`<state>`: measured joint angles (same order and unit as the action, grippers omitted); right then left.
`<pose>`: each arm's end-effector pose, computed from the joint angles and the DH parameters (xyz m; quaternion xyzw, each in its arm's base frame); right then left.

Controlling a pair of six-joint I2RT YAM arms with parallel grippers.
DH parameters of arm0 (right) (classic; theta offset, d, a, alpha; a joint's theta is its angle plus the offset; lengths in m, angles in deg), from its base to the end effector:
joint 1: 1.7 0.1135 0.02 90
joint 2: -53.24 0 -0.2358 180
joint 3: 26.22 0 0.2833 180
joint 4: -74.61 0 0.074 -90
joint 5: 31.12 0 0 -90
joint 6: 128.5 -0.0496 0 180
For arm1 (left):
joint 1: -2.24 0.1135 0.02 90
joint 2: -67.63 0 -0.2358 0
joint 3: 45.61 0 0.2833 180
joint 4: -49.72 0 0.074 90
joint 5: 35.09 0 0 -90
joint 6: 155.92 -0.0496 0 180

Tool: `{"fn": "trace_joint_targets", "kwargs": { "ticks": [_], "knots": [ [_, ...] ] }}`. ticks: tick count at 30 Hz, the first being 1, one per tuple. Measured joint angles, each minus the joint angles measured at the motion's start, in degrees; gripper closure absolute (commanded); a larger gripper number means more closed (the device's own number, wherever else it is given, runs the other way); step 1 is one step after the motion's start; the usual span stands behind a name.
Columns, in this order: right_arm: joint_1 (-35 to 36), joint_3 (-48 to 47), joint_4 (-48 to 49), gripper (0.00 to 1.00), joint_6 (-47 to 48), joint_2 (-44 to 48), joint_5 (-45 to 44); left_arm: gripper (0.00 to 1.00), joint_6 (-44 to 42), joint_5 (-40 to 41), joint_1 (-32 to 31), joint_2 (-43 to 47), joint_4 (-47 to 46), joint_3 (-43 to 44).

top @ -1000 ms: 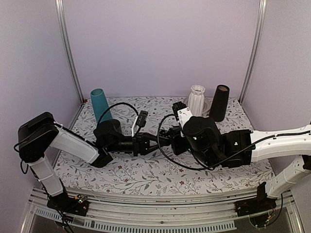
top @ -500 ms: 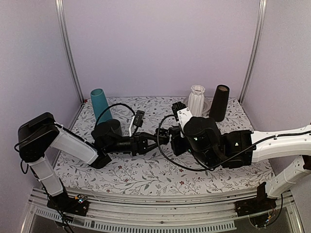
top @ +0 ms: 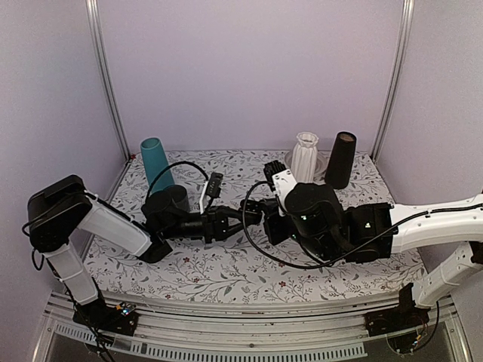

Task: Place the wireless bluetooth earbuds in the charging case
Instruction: Insert the right earbud into the right side groove of the charging case.

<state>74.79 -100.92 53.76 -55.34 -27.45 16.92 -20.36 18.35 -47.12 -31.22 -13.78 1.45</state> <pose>0.1169 0.3448 0.2666 -0.2329 0.7833 0.1463 0.5574 0.2010 -0.2795 0.1470 0.2630 0.5910 -0.6765 0.3520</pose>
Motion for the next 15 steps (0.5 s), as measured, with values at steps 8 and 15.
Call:
{"fn": "trace_joint_targets", "kwargs": {
  "ticks": [8,15],
  "knots": [
    [0.0,0.0,-0.9,0.89,0.0,-0.2,1.4,1.00,-3.8,0.6,0.0,2.6,0.5,-0.6],
    [0.1,0.0,-2.7,0.85,-0.5,-1.0,3.8,1.00,-6.9,1.4,0.0,4.9,1.1,-0.7]
  ]
}}
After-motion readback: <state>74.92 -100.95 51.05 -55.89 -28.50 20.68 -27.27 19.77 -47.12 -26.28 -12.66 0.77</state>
